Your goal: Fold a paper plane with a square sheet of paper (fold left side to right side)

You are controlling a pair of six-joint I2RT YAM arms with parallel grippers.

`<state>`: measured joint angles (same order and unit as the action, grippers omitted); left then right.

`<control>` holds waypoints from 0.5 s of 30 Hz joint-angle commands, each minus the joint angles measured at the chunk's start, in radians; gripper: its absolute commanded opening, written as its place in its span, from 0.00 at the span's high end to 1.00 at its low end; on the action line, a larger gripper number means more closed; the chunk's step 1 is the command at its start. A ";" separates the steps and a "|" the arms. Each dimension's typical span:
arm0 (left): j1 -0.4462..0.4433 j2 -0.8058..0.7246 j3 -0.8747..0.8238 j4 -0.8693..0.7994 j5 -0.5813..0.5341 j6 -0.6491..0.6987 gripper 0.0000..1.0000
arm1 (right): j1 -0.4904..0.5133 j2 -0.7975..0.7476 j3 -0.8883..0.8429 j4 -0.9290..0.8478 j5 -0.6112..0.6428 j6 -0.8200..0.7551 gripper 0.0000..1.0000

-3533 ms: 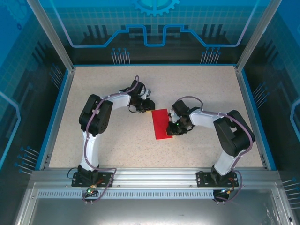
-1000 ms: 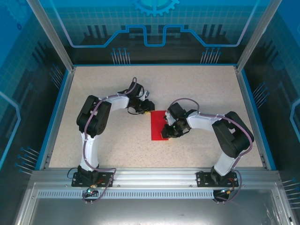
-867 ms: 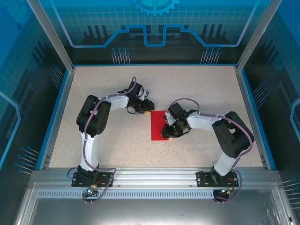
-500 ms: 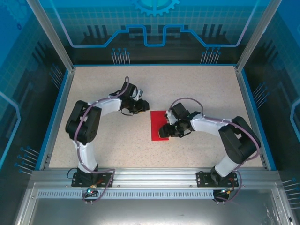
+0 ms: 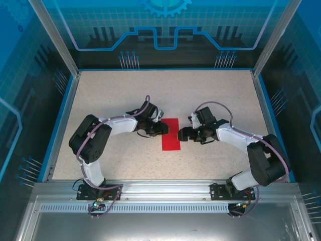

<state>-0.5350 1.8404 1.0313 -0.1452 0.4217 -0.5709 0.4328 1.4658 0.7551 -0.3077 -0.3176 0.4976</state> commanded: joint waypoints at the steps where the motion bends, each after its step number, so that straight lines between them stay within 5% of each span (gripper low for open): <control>1: -0.009 0.022 0.008 -0.005 -0.021 -0.022 0.67 | -0.013 -0.007 -0.002 -0.018 -0.043 0.005 0.19; 8: -0.013 0.048 -0.014 -0.003 -0.024 -0.023 0.67 | -0.020 0.023 0.013 -0.044 -0.066 -0.001 0.19; 15: -0.014 0.038 -0.046 -0.007 -0.040 -0.024 0.68 | -0.024 0.084 0.061 -0.056 -0.139 0.019 0.30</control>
<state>-0.5407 1.8740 1.0164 -0.1341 0.4042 -0.5789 0.4225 1.5257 0.7818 -0.3428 -0.4004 0.5022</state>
